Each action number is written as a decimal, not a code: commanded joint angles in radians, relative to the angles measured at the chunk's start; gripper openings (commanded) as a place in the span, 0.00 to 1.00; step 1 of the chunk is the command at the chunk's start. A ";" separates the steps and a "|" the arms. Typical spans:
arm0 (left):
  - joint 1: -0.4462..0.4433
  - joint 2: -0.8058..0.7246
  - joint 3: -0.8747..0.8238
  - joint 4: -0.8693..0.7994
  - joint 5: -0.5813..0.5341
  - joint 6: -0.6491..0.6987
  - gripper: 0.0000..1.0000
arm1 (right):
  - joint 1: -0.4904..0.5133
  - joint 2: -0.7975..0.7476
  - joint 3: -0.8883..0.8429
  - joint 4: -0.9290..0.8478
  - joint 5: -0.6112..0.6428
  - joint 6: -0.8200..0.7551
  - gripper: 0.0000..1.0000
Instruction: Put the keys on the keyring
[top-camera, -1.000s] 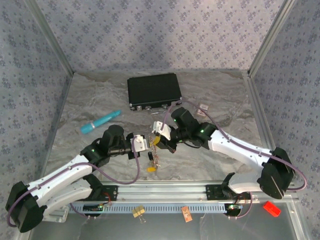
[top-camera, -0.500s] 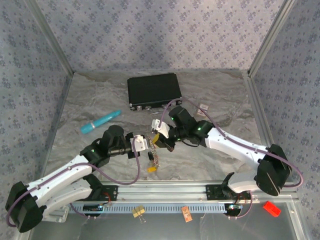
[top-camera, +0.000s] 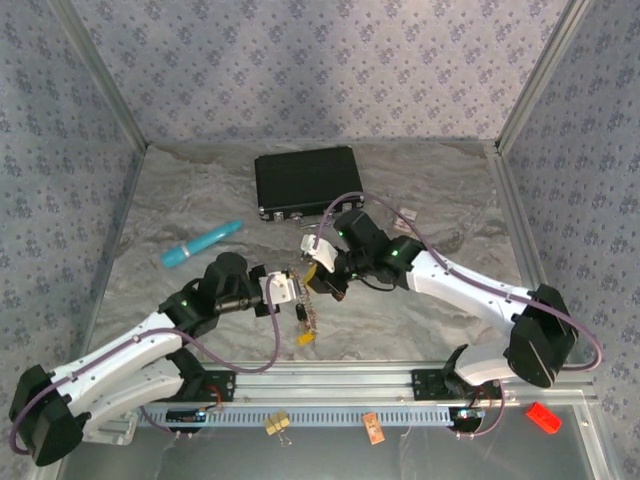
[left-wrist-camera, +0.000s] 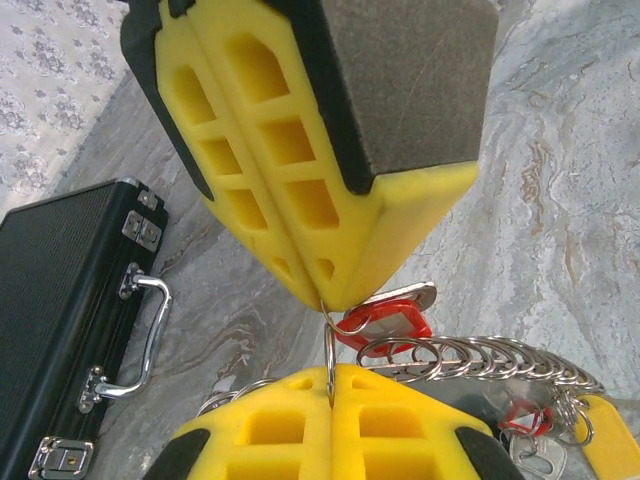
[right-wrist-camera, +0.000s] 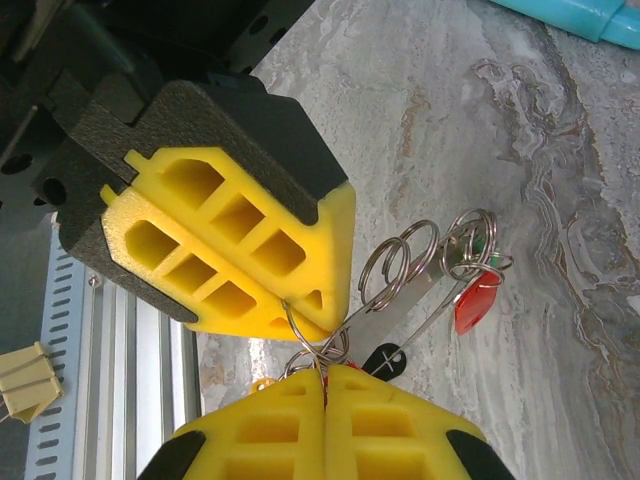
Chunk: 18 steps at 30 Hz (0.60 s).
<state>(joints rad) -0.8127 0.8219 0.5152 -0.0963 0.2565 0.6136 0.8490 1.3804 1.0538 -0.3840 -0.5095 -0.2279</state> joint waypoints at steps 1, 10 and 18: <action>-0.020 -0.026 0.006 0.033 0.041 0.023 0.00 | -0.006 0.023 0.036 -0.022 0.061 0.027 0.00; -0.023 -0.032 -0.001 0.051 0.031 0.015 0.00 | -0.013 0.073 0.087 -0.091 0.083 0.078 0.00; -0.025 -0.028 0.000 0.049 0.008 -0.009 0.00 | -0.026 0.080 0.101 -0.113 0.068 0.115 0.00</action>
<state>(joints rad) -0.8211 0.8188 0.5064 -0.0921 0.2226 0.6106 0.8471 1.4395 1.1168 -0.4637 -0.4931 -0.1528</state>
